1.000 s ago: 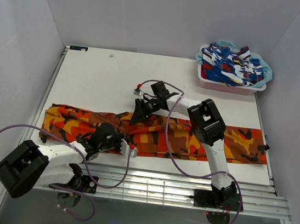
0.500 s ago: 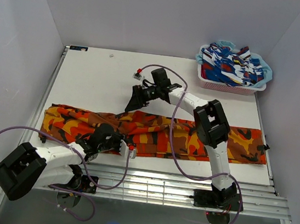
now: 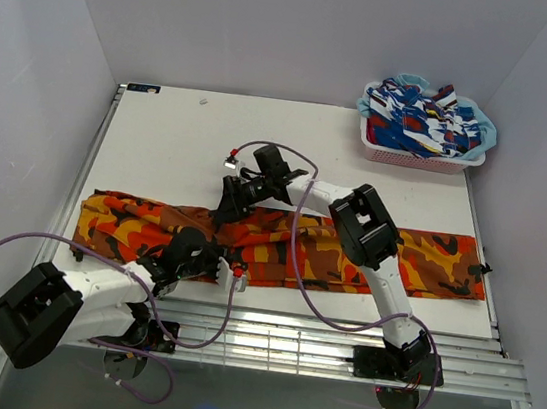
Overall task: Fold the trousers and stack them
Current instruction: Fold the trousers
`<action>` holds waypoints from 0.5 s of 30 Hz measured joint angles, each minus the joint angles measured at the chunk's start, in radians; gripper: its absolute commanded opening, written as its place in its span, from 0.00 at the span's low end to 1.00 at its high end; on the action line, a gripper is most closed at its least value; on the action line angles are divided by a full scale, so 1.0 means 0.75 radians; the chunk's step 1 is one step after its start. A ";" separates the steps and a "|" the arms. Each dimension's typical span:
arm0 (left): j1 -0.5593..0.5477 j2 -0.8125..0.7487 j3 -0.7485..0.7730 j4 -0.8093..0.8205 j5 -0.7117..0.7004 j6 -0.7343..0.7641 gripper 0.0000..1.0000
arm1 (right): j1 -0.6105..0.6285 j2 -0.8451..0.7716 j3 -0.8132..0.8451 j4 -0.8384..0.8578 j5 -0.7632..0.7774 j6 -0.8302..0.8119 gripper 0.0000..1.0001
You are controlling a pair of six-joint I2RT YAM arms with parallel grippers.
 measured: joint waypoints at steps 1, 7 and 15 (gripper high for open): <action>0.000 -0.002 -0.002 0.002 0.000 0.003 0.00 | 0.009 0.000 -0.007 0.028 -0.009 0.026 0.81; 0.000 -0.008 -0.006 0.001 0.001 0.008 0.02 | 0.056 0.008 -0.026 0.151 -0.040 0.158 0.82; 0.000 -0.059 -0.005 -0.040 -0.003 -0.007 0.36 | 0.065 0.092 -0.046 0.455 -0.096 0.428 0.79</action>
